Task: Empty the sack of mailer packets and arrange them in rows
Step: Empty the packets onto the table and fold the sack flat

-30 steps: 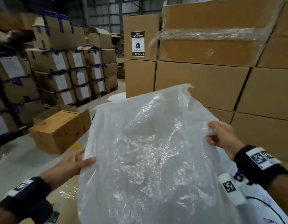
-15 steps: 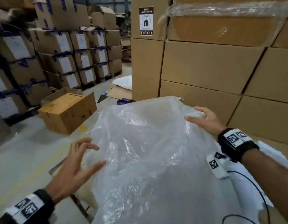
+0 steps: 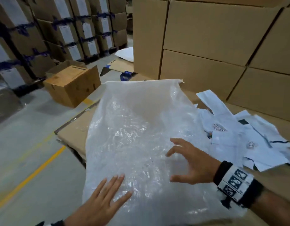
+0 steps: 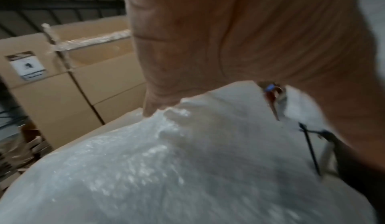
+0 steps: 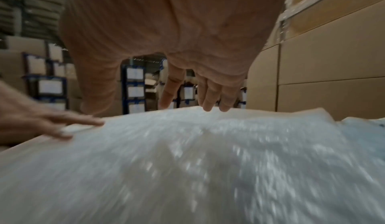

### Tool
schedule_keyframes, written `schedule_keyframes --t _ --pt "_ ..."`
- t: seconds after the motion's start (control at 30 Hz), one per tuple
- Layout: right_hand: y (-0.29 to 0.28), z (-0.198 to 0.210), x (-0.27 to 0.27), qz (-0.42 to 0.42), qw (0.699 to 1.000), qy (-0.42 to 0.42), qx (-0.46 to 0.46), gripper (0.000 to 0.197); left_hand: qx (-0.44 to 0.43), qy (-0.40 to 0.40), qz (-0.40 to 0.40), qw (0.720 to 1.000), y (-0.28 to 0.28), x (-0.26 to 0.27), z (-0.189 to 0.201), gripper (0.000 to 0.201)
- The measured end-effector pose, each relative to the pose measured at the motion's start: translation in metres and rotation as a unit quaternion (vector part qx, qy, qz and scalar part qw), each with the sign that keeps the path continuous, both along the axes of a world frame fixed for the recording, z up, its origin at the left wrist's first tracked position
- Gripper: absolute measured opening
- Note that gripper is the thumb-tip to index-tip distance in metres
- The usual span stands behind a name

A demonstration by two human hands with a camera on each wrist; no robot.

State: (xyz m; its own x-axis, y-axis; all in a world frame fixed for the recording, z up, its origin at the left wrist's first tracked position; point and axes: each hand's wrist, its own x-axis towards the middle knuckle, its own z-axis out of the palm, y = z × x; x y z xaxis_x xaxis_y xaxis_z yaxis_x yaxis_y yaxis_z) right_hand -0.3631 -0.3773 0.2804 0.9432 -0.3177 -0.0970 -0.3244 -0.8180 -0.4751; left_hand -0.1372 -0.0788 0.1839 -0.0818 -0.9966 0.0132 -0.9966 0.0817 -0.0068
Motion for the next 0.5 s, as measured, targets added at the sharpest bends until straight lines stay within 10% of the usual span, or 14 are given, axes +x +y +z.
schedule_keyframes --t 0.13,0.27,0.5 --pt "0.037 -0.052 -0.045 0.068 0.995 0.053 -0.056 0.074 0.034 -0.088 0.014 0.995 0.015 -0.012 -0.016 0.065" --pt "0.066 -0.083 -0.066 0.066 0.981 0.117 -0.138 0.096 0.011 0.043 0.117 0.992 0.006 -0.004 0.019 0.042" --pt "0.078 -0.028 -0.06 -0.102 0.963 -0.145 -0.2 0.08 -0.233 0.101 0.172 0.952 -0.047 -0.018 0.176 0.033"
